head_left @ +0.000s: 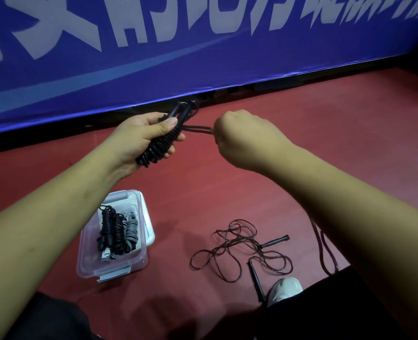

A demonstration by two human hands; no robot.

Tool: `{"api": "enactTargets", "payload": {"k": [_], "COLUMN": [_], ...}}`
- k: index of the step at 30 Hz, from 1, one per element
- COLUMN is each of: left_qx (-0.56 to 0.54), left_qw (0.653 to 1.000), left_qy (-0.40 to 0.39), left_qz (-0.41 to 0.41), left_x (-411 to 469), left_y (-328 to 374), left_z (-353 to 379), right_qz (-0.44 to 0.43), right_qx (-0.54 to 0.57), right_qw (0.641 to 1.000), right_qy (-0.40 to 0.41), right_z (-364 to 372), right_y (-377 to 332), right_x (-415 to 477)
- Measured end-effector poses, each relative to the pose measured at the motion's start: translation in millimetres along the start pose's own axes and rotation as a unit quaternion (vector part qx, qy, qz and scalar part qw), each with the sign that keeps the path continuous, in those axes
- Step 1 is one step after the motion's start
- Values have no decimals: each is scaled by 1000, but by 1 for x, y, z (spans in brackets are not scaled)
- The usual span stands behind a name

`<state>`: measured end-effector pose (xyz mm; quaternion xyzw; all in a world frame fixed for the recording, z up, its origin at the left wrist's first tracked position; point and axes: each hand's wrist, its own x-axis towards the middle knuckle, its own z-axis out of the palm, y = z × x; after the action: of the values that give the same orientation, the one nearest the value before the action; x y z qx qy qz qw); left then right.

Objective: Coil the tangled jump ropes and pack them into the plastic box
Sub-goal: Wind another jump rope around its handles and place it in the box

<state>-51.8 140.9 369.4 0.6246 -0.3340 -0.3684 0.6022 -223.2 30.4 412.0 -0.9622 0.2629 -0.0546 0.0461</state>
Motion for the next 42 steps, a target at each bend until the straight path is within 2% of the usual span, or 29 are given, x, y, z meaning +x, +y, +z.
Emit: {"api": "enactTargets", "payload": {"k": [5, 9, 14, 17, 19, 21, 23, 27, 30, 34, 37, 42], "left_qx": [4, 25, 86, 103, 92, 72, 76, 163, 287, 474, 552, 578], "left_qw": [1000, 999, 996, 995, 995, 997, 997, 986, 958, 874, 820, 798], "left_qy": [8, 8, 7, 8, 17, 22, 15, -4, -15, -58, -110, -153], "left_qz": [-22, -30, -16, -10, -17, -27, -29, -20, 15, 84, 100, 82], "left_x": [1, 1, 2, 3, 4, 4, 4, 2, 3, 1, -7, -16], "left_y": [-4, -8, -11, -11, -10, -11, -11, -16, -21, -21, -21, -17], "left_z": [-2, -3, -5, -9, -10, -12, -13, -4, -3, 1, 12, 27], "right_qz": [-17, -44, -30, -48, -51, -48, -55, -55, -49, 16, 59, 106], "right_qx": [104, 135, 193, 138, 108, 114, 133, 178, 215, 351, 412, 407], "right_qw": [993, 984, 976, 985, 991, 992, 989, 981, 972, 933, 905, 904], "right_qy": [-46, -111, -92, -90, -57, -32, -39, -52, -84, -78, -91, -80], "right_z": [5, 2, -2, -3, 0, -1, -4, -7, -7, -4, 0, 2], "right_y": [7, 10, 16, 16, 19, 22, 25, 24, 16, 16, 18, 21], "right_x": [5, 1, 1, -1, -3, -4, -6, -7, -9, -6, -5, 0]}}
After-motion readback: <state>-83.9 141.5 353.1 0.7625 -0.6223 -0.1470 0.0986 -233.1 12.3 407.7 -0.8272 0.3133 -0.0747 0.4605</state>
